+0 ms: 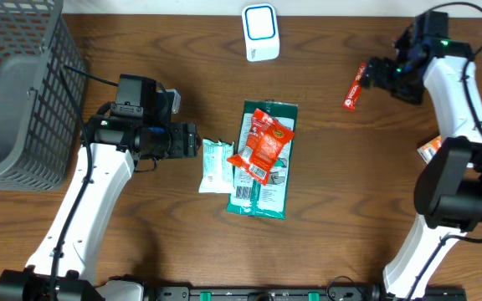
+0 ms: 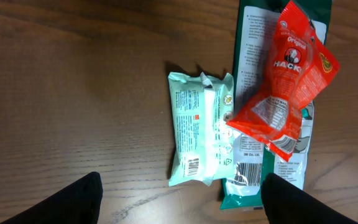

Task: Scan the item barcode
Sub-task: 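Carry the Nescafe stick right and drop it at the table's right edge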

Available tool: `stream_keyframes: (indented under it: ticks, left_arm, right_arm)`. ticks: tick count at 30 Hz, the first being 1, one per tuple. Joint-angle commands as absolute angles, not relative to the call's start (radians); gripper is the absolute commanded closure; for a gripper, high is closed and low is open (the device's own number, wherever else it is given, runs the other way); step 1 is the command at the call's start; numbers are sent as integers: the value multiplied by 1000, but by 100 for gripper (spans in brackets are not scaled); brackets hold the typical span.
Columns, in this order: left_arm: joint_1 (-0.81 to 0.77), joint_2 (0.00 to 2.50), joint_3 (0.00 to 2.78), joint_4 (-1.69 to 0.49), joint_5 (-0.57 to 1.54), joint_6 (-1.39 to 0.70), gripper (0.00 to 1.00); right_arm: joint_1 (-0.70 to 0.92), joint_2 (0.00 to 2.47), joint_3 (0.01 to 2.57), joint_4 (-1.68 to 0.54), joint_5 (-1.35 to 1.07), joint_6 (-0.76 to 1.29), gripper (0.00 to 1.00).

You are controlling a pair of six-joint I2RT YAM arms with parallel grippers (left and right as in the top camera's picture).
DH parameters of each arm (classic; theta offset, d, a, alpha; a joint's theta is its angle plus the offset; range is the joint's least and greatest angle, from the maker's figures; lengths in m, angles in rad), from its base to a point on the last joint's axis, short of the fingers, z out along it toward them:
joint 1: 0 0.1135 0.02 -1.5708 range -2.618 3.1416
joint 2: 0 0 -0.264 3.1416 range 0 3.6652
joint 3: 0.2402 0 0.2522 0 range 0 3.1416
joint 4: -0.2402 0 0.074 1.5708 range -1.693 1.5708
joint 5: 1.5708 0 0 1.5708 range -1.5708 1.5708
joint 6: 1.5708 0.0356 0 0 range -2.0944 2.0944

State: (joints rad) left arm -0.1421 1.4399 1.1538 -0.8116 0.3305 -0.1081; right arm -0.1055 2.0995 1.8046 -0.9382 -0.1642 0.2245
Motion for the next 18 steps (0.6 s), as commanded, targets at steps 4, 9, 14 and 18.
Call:
stream_keyframes:
  ticks: [4, 9, 14, 18]
  left_arm:
    - [-141, 1431, 1164, -815, 324, -114, 18]
    - [-141, 1431, 1164, -815, 324, -114, 18]
    - [-141, 1431, 1164, -815, 324, -114, 18]
    - [-141, 1431, 1164, -815, 324, -114, 18]
  right_arm:
    - [-27, 2180, 1802, -859, 9, 408, 13]
    - [10, 2252, 1802, -767, 73, 423, 33]
    - [11, 2321, 1802, -702, 145, 451, 40]
    - [-2, 2375, 1802, -680, 145, 459, 47]
